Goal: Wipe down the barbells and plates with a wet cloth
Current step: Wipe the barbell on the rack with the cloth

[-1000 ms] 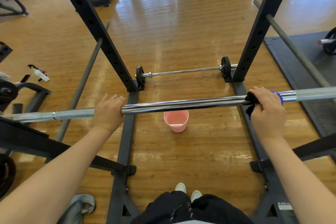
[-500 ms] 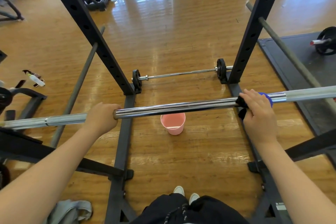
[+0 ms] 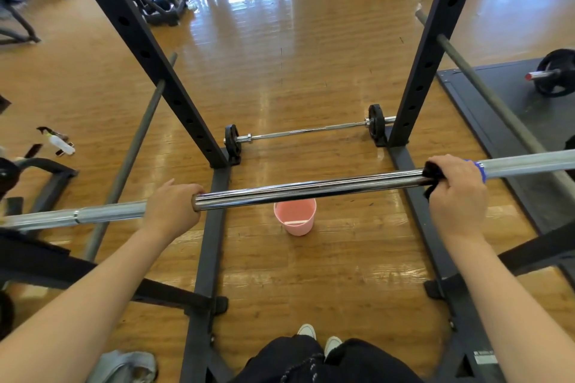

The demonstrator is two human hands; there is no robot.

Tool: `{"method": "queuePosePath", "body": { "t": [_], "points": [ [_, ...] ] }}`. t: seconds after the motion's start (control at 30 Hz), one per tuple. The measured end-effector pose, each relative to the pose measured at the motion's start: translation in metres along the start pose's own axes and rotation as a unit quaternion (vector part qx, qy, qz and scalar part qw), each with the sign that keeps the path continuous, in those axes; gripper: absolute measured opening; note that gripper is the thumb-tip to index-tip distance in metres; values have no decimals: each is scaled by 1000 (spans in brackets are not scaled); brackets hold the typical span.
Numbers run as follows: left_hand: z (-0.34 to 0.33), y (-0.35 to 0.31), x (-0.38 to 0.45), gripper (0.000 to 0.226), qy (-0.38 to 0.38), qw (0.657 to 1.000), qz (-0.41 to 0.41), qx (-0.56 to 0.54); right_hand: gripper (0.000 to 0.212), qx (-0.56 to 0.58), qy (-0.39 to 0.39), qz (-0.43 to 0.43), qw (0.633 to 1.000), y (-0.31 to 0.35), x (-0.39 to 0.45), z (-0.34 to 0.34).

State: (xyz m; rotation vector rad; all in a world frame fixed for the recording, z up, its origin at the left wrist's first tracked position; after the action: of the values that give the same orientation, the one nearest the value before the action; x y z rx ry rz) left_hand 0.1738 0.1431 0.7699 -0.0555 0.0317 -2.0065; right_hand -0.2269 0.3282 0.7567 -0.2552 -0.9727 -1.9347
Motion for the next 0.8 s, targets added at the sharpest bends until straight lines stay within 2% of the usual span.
{"method": "queuePosePath", "body": {
  "t": [0.07,0.23,0.4,0.5,0.6,0.8],
  "points": [
    [0,-1,0,21,-4,1000,7,6,42,8,-6,-6,1000,13,-2,-2],
    [1,-1,-2,20,1,1000,11,8,35,13,56,73,996,17,-19,-7],
    [4,-4,-3,20,3,1000,1,10,39,-1,3,-25,1000,1,5,5],
    [3,-3,-5,19,-53,998,-17,5,43,14,9,29,999,30,-11,-6],
    [-2,-2,-8,33,-100,995,-19,10,45,10,28,62,998,28,-19,-10],
    [-4,0,-9,28,-115,993,-18,17,45,-2,-3,8,1000,12,-8,-4]
  ]
}}
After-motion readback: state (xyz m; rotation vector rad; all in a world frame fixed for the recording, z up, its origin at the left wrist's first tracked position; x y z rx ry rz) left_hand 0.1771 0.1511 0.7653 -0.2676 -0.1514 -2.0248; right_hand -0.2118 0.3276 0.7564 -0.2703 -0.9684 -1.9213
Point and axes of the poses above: each hand's wrist, its own x-axis towards the middle knuckle, its own z-axis out of the back of the hand, y = z × x, the point moved 4 cm from there along x, towards the middle knuckle, and after that the axes turned 3 degrees about -x, right-handed, at the moved point
